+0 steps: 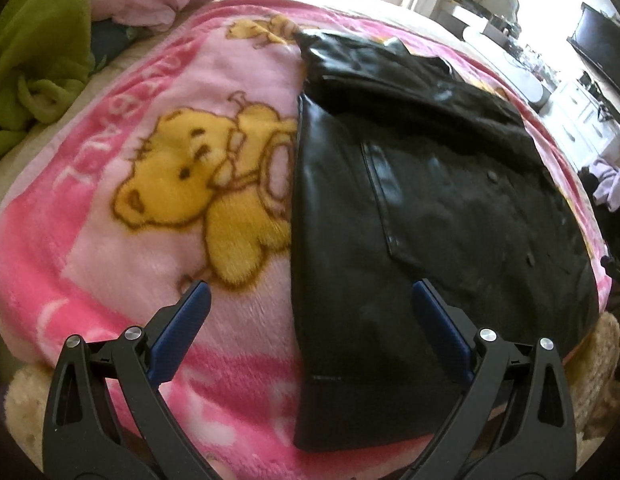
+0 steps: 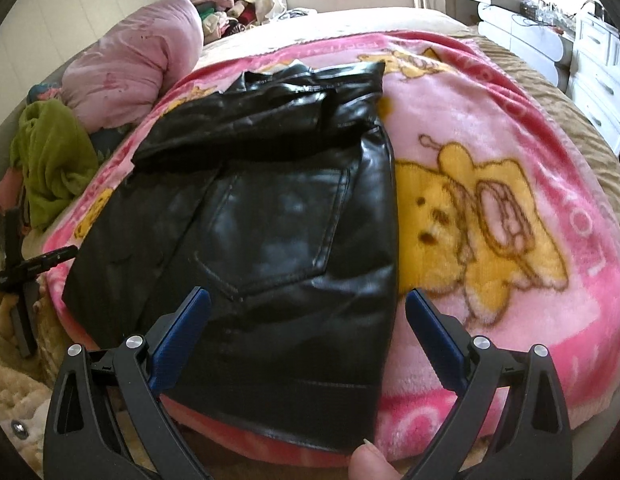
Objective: Fold large clothes
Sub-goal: 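Move both grippers to the jacket hem and grasp it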
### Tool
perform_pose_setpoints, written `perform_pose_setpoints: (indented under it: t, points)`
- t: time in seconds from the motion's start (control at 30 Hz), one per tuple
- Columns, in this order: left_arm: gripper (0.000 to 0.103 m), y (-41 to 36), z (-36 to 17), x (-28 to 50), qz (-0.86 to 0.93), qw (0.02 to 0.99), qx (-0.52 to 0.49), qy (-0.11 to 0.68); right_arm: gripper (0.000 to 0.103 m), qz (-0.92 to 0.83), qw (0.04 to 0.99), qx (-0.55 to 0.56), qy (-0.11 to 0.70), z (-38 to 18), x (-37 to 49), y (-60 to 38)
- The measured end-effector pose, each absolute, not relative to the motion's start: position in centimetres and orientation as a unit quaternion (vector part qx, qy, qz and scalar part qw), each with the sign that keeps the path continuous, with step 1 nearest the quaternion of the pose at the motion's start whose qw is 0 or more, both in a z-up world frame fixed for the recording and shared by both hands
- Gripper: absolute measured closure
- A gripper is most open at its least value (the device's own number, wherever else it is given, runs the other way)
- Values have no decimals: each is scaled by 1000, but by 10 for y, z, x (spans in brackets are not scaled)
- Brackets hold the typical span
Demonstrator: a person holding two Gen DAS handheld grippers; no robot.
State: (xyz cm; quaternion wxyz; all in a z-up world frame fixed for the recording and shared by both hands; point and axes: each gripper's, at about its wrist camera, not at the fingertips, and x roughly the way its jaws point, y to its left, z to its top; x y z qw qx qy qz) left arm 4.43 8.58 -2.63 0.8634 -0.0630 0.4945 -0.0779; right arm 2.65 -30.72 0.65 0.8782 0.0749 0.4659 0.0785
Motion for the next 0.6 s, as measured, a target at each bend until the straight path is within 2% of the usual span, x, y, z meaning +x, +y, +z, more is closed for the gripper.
perform_pose_setpoints:
  t: [0.47, 0.53, 0.6]
  points:
    - [9, 69, -50, 28, -115, 847, -71, 514, 6, 62, 848, 61, 523, -23, 14, -309]
    - [9, 70, -50, 27, -116, 847, -76, 513, 8, 65, 840, 67, 534, -31, 14, -310]
    - [9, 72, -50, 26, -117, 847, -83, 512, 17, 78, 836, 77, 538, -36, 12, -311]
